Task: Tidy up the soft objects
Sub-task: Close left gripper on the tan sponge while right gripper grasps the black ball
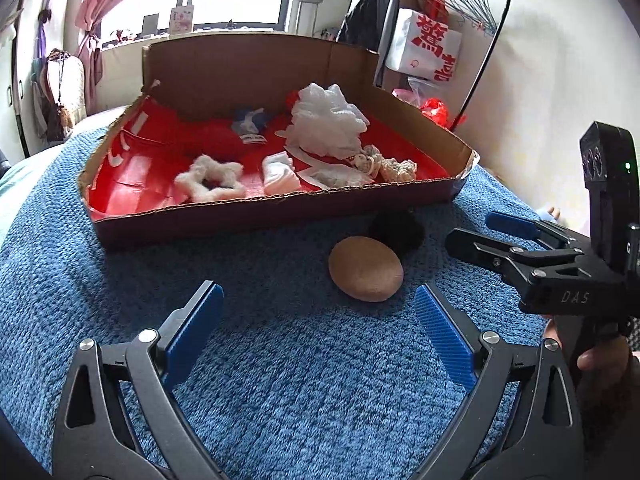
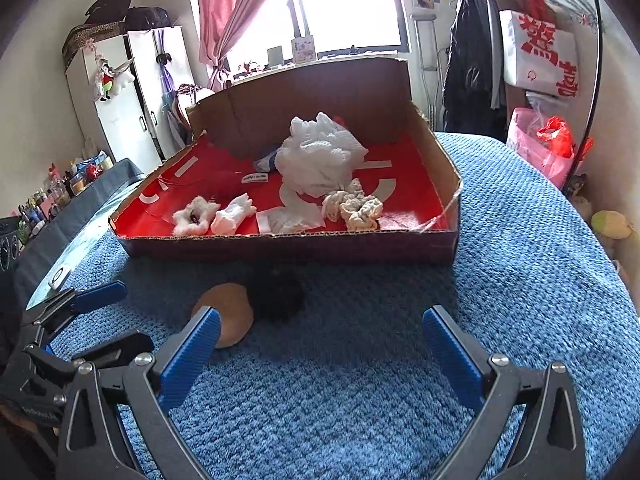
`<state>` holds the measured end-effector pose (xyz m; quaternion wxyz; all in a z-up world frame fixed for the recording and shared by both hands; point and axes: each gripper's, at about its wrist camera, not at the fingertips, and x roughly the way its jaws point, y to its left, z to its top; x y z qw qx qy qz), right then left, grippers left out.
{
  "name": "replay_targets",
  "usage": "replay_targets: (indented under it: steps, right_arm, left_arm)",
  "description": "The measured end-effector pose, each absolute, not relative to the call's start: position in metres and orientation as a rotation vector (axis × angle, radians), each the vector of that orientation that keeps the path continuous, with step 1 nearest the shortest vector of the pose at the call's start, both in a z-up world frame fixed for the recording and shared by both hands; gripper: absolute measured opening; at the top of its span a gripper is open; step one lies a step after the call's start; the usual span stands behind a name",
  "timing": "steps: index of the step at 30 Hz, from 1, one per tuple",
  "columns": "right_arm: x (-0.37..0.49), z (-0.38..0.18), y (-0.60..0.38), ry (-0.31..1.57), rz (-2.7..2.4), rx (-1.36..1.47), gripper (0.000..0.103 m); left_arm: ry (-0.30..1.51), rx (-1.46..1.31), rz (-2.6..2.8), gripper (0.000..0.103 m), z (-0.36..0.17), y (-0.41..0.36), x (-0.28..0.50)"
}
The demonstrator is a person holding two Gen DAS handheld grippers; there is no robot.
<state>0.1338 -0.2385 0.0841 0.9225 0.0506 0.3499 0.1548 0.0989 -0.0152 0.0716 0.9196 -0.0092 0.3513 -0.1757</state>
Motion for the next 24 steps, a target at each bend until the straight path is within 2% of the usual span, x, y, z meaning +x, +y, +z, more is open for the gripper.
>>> replay_targets:
  steps: [4,9,11,12,13,14,15,16,20,24]
  right_arm:
    - [0.151,0.081,-0.238,0.764,0.378,0.139,0.1]
    - [0.172,0.076,-0.231,0.82,0.448,0.134,0.083]
    - [0.179,0.073,-0.227,0.84,0.484,0.138,0.074]
    - [0.183,0.072,-0.225,0.848,0.493,0.134,0.073]
    - [0.186,0.071,-0.223,0.854,0.505,0.13,0.071]
    - [0.187,0.07,-0.221,0.857,0.515,0.127,0.063]
    - [0.189,0.069,-0.219,0.864,0.527,0.125,0.055]
    - [0.19,0.068,-0.217,0.876,0.547,0.124,0.034]
    - [0.185,0.07,-0.216,0.864,0.569,0.127,0.033]
    - [0.178,0.08,-0.224,0.838,0.552,0.157,0.033]
  left_arm:
    - [0.753,-0.014,-0.406,0.096,0.07,-0.025,0.109]
    - [0.796,0.008,-0.453,0.082,0.066,-0.039,0.124]
    - [0.815,0.009,-0.466,0.074,0.064,-0.043,0.13]
    - [0.826,0.007,-0.476,0.071,0.061,-0.045,0.132]
    - [0.84,0.004,-0.484,0.061,0.059,-0.047,0.135]
    - [0.856,0.001,-0.496,0.051,0.056,-0.049,0.138]
    - [0.871,0.002,-0.504,0.049,0.053,-0.051,0.14]
    - [0.877,0.008,-0.502,0.049,0.051,-0.053,0.141]
    - [0.865,-0.001,-0.514,0.041,0.052,-0.051,0.139]
    - [0.843,-0.008,-0.521,0.041,0.058,-0.047,0.134]
